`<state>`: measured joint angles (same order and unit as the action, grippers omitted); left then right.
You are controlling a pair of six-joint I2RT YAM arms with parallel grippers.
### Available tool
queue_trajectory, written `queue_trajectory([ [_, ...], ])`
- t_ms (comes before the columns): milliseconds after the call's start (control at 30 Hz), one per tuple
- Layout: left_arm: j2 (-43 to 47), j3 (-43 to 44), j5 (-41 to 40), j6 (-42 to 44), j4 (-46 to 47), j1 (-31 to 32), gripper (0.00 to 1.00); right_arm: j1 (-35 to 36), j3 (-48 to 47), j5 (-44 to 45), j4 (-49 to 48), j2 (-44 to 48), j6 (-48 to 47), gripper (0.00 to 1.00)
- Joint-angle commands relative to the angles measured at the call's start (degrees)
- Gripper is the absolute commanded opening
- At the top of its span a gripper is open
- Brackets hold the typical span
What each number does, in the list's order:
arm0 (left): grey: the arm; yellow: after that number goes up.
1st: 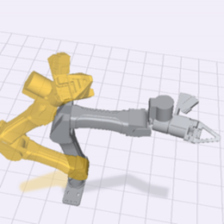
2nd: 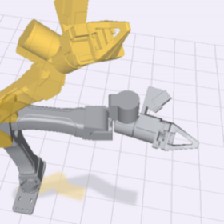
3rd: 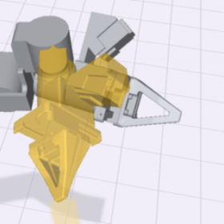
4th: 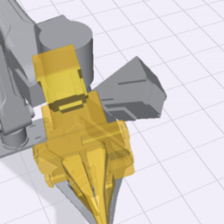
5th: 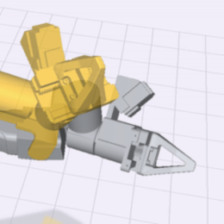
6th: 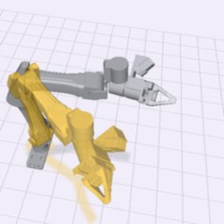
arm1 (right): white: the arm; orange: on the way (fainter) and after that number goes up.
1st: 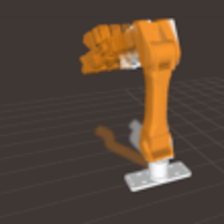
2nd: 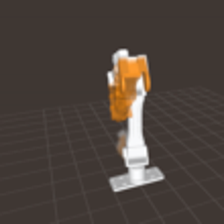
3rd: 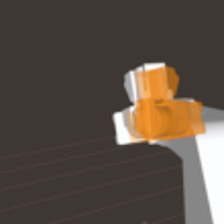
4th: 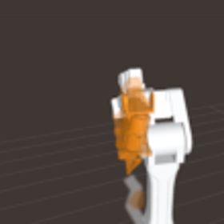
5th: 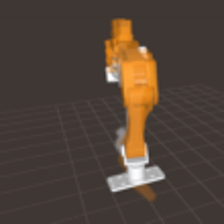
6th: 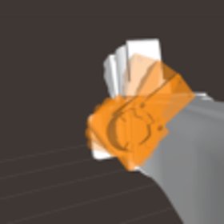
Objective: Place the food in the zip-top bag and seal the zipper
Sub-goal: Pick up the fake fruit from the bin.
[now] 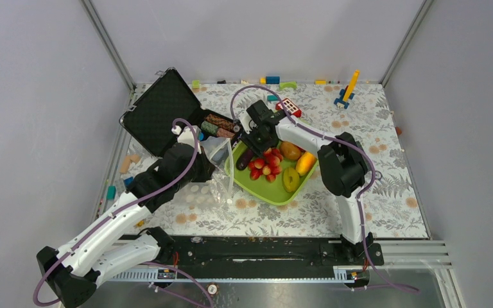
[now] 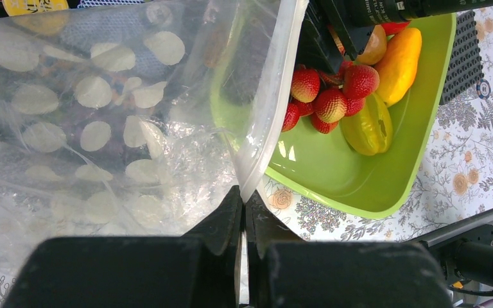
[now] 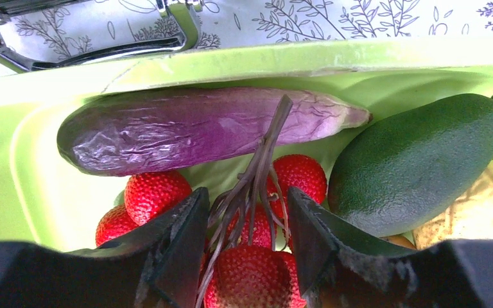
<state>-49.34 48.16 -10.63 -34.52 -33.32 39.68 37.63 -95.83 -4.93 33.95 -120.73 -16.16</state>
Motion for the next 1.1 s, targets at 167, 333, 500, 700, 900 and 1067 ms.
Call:
queue_trajectory([
  [167,0.9,0.0,-1.2,0.2,2.2,-0.3,0.0,1.1,-0.5,7.8,3.1,-1.8,-1.6,0.29],
  [333,1.0,-0.1,-1.2,0.1,2.2,-0.2,0.0,1.0,0.5,9.4,1.0,0.9,0.1,0.15],
  [500,1.1,0.0,-0.9,0.0,2.2,-0.3,0.0,1.1,4.8,12.3,-5.0,7.9,4.9,0.0],
  [700,1.4,-0.1,-0.6,-0.3,2.3,-0.2,0.0,1.1,18.6,13.7,-19.1,22.7,15.0,0.0],
  [900,1.1,0.2,0.2,-0.6,2.6,-0.3,0.0,1.1,31.7,11.4,-33.0,36.1,21.2,0.0],
  [1067,0.9,0.3,1.3,-1.3,3.0,-0.2,0.0,1.1,38.0,12.1,-42.0,44.4,24.0,0.0],
])
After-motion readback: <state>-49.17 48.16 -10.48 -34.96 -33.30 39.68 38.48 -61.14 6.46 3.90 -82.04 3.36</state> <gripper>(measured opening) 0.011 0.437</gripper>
